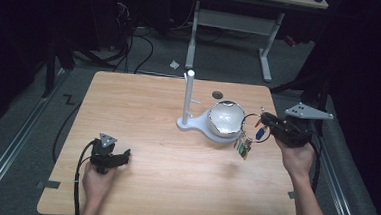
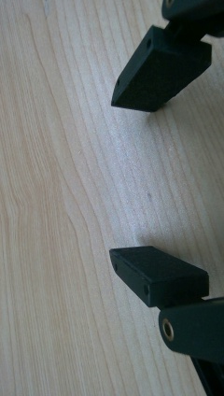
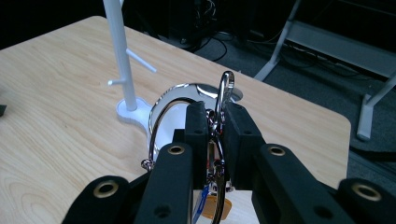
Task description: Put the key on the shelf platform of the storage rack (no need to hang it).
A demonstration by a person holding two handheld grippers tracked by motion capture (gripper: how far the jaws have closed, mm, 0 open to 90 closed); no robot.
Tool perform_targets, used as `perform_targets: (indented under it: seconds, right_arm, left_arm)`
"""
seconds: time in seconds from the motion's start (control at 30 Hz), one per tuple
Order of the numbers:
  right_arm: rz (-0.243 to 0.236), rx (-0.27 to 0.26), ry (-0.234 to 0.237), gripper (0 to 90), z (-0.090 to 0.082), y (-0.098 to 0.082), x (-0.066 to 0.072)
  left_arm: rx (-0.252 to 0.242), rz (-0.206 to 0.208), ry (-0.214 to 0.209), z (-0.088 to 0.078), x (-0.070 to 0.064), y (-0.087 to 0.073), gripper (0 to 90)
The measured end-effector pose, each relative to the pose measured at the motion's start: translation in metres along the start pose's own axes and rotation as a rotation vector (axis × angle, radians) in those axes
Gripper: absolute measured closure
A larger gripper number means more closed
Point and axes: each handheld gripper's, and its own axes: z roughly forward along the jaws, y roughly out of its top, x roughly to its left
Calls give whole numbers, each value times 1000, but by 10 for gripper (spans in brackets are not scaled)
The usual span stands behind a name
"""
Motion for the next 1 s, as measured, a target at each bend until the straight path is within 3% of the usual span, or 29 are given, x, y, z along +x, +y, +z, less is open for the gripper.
perform_targets:
  seconds: [0.43,0.7,1.0]
  right_arm:
    - [15,-32,7,811,10,39,-7]
    - [14,-35,-1,811,21,52,-10]
    - [44,-40,-26,810,37,61,-15]
  left_arm:
    - [0,-1,-1,0,0,0,229]
    - [0,-1,-1,0,0,0,229]
    - [-1,-1,-1,0,0,0,229]
